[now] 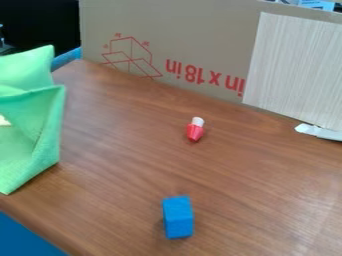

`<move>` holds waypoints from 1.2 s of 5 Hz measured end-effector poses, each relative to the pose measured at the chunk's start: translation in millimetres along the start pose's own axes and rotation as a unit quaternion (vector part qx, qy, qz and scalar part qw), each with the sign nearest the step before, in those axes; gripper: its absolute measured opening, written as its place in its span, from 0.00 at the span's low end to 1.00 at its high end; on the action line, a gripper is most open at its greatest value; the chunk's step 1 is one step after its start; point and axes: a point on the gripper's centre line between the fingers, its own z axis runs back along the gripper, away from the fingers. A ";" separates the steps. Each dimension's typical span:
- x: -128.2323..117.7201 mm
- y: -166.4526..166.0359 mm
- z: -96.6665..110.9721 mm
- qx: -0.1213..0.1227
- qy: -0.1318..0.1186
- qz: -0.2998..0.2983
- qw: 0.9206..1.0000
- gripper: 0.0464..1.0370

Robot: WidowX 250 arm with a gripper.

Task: Fold the clothes from top left and buttom left to center

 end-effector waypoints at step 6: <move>-59.5 -64.5 98.2 -0.156 -0.006 -0.175 0.972 0.96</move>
